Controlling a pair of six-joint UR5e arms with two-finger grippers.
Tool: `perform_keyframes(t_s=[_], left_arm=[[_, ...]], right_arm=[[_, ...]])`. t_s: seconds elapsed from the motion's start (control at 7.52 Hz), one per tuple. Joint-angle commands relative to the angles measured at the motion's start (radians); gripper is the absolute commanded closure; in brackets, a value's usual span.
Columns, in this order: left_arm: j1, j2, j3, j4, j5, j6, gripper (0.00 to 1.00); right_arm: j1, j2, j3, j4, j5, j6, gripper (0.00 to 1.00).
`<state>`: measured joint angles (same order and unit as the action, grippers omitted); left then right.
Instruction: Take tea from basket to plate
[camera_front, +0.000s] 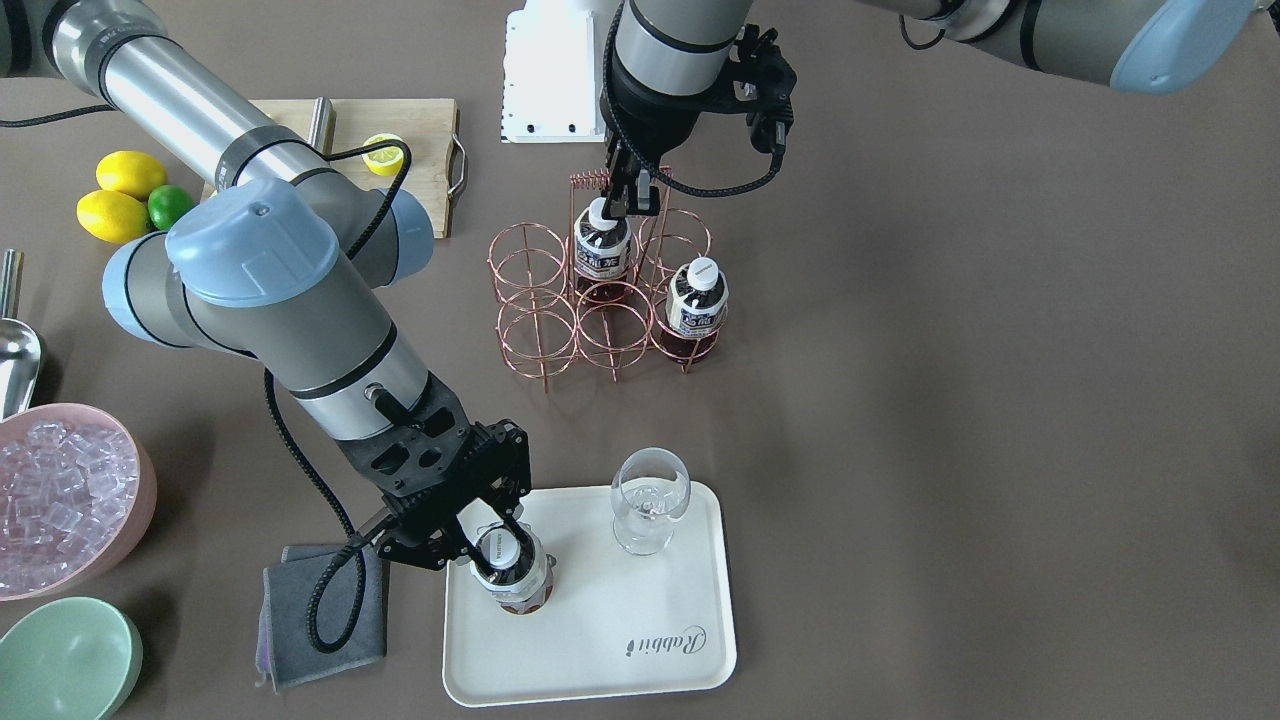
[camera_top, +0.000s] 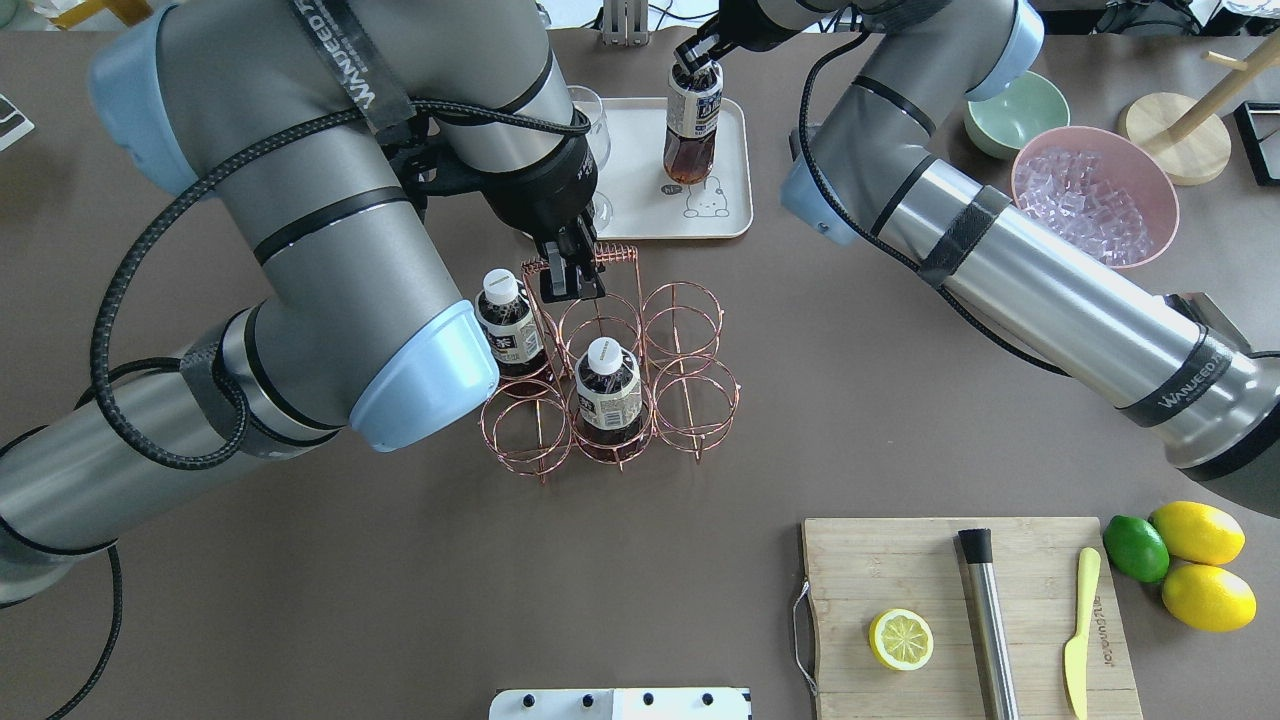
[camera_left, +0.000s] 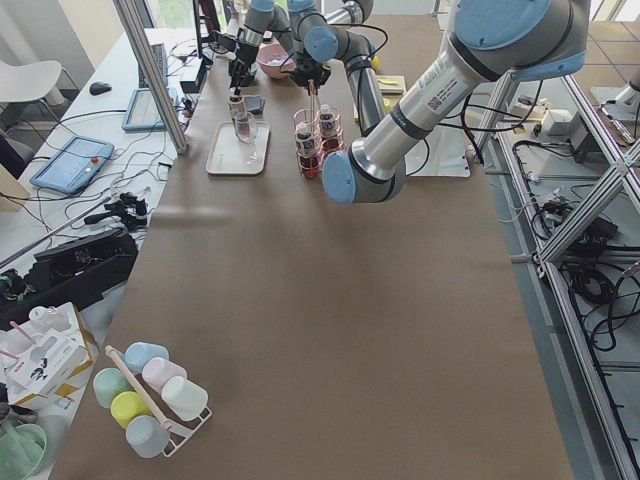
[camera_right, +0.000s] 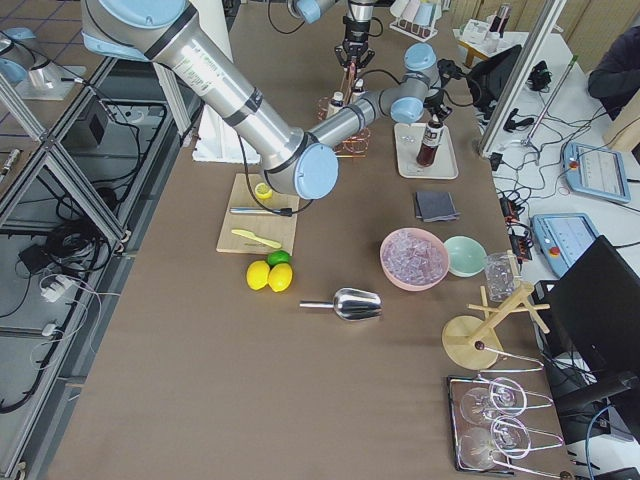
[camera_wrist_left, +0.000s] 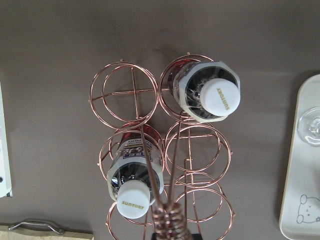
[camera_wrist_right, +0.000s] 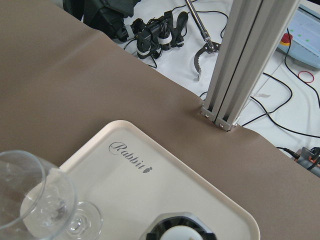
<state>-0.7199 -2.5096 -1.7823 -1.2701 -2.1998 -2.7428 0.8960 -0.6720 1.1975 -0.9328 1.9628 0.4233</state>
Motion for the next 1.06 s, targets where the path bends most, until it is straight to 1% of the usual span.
perform_keyframes(t_s=[0.0,0.13,0.27,0.4,0.53,0.67,0.8,0.93], left_arm=[[-0.021,0.003,-0.018,0.005,-0.006,0.008,1.0],[-0.064,0.033,-0.063,0.009,-0.012,0.012,1.0],[-0.111,0.047,-0.08,0.021,-0.044,0.021,1.0],[-0.153,0.046,-0.088,0.055,-0.079,0.066,1.0],[-0.195,0.051,-0.123,0.131,-0.102,0.14,1.0],[-0.243,0.075,-0.159,0.196,-0.127,0.213,1.0],[-0.318,0.101,-0.164,0.234,-0.167,0.286,1.0],[-0.37,0.126,-0.17,0.289,-0.187,0.381,1.0]], right_arm=[[-0.002,-0.014,0.016,0.0,0.001,0.0,1.0],[-0.002,-0.023,0.028,0.0,0.001,0.0,1.0],[-0.002,-0.024,0.033,0.0,0.001,0.0,1.0],[-0.002,-0.024,0.04,0.0,0.005,0.002,0.77],[-0.002,-0.024,0.047,0.0,0.005,0.014,0.33],[-0.002,-0.026,0.05,0.0,0.008,0.014,0.01],[-0.002,-0.04,0.075,-0.001,0.01,0.014,0.01],[-0.002,-0.044,0.085,-0.001,0.01,0.015,0.01]])
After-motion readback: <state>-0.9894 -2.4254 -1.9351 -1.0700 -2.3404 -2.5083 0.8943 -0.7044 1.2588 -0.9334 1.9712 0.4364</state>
